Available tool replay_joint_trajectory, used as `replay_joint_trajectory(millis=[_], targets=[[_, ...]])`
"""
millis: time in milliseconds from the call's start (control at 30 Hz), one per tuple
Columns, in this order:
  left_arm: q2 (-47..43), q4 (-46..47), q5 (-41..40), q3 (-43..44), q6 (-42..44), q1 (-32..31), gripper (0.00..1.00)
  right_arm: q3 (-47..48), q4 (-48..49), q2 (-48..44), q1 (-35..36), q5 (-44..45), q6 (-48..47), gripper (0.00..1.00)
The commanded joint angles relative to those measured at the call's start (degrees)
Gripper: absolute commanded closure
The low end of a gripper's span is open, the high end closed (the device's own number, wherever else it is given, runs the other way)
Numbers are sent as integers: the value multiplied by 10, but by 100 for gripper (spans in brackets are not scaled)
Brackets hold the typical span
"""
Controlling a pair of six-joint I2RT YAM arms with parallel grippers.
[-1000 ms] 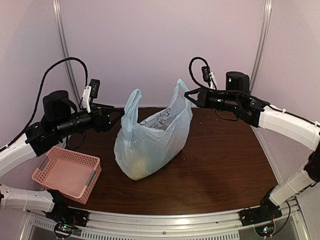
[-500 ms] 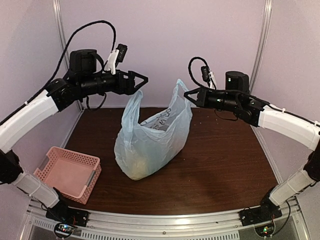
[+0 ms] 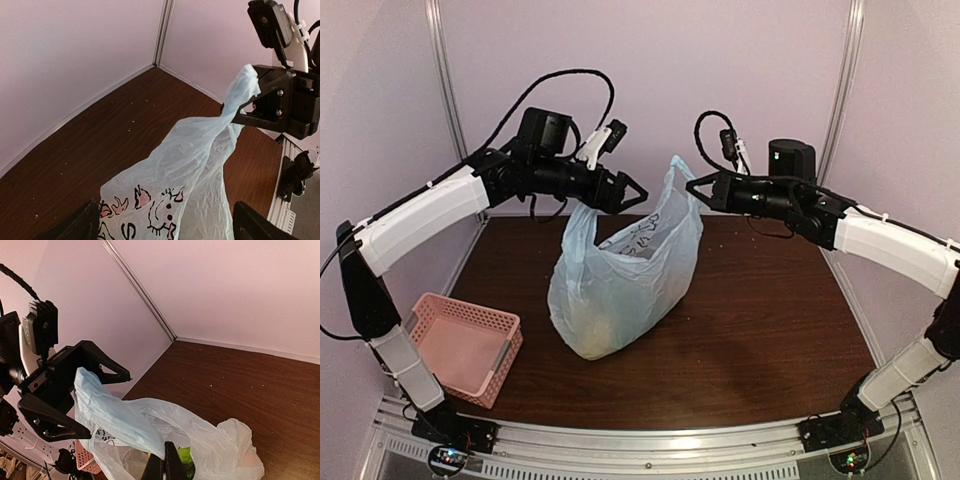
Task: Untie the knot of the plastic bag and take out the fruit
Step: Pick up the bag handles from the takeout bag, then adjust the bag opening on the takeout bag.
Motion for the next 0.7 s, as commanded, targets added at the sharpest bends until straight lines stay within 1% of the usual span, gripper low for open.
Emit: replay_joint_trajectory(millis=[0, 133, 267, 367, 467, 567, 667], targets=[[13, -38, -10, -1, 28, -9, 6, 15, -2, 7, -3, 1, -11, 100], [21, -68, -38, -11, 42, -19, 3, 19, -2, 8, -3, 4, -15, 100], [20, -70, -24, -27, 50, -26, 3, 22, -16, 11, -2, 5, -18, 100], [21, -70, -36, -38, 50, -30, 3, 22, -15, 13, -2, 6, -18, 100], [23, -71, -52, -45, 49, -30, 10, 22, -15, 13, -2, 7, -18, 100], [29, -72, -54, -48, 49, -30, 22, 22, -18, 12, -2, 8, -19, 100], [37, -76, -55, -44, 52, -33, 30, 24, -18, 13, -2, 10, -20, 100]])
